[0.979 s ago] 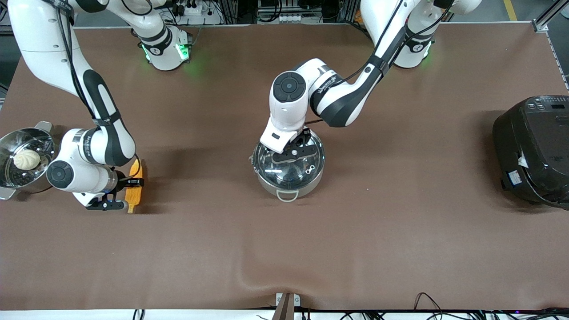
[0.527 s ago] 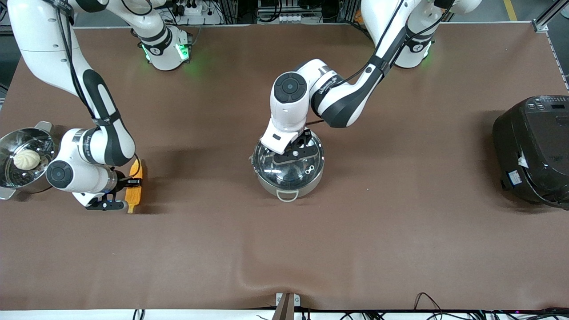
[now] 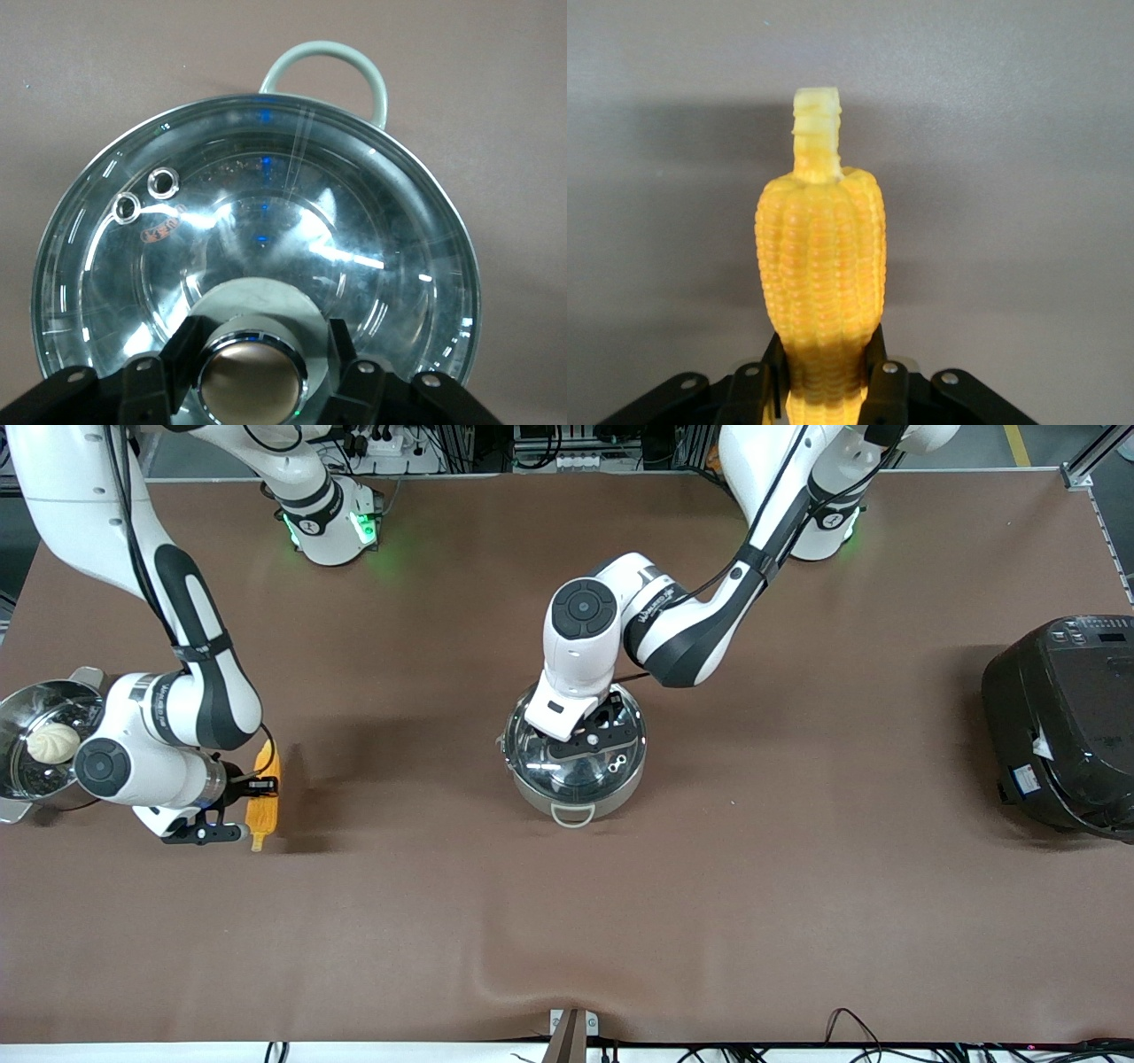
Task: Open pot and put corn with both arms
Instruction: 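Grasp the lid knob with the left gripper while the right gripper lifts the corn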
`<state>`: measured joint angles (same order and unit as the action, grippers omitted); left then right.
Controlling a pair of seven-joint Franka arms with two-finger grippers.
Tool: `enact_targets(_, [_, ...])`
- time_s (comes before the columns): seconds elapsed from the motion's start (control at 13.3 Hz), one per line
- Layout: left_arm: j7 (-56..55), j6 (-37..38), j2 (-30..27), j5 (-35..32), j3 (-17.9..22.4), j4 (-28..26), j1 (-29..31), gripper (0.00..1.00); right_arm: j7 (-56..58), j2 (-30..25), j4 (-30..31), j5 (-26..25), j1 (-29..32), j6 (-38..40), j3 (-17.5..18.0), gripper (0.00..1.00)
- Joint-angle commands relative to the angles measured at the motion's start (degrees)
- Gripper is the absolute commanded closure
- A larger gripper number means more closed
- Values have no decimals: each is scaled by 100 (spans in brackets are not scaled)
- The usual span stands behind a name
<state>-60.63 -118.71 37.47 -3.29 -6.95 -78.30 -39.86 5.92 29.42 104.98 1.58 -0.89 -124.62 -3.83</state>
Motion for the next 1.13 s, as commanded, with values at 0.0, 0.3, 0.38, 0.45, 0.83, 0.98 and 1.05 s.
enact_targets(0.0, [-125, -29, 59, -172, 44, 122, -57, 43, 59, -217, 75, 280, 46, 148, 84, 100])
enact_targets(0.3, [-125, 6, -3, -190, 44, 104, -66, 100, -90, -314, -100, 492, -95, 622, 84, 100])
enact_targets(0.38, [-125, 32, -81, -190, 44, 78, -49, 100, -178, -331, -162, 519, -147, 762, 84, 100])
enact_targets(0.45, [-134, 128, -99, -190, 44, 69, -40, 100, -248, -366, -189, 545, -209, 834, 93, 100])
enact_targets(0.83, [50, 1085, -766, -190, 36, 16, 231, 100, -1222, -569, -547, 589, -762, 1578, 84, 100])
enact_targets(0.98, [331, 1437, -1039, -190, 35, -54, 495, 100, -1898, -560, -995, 913, -1104, 2141, 84, 100])
enact_targets(1.05, [506, 1534, -1188, -190, 27, -133, 679, 100, -1936, -569, -1145, 984, -1236, 2300, 84, 100])
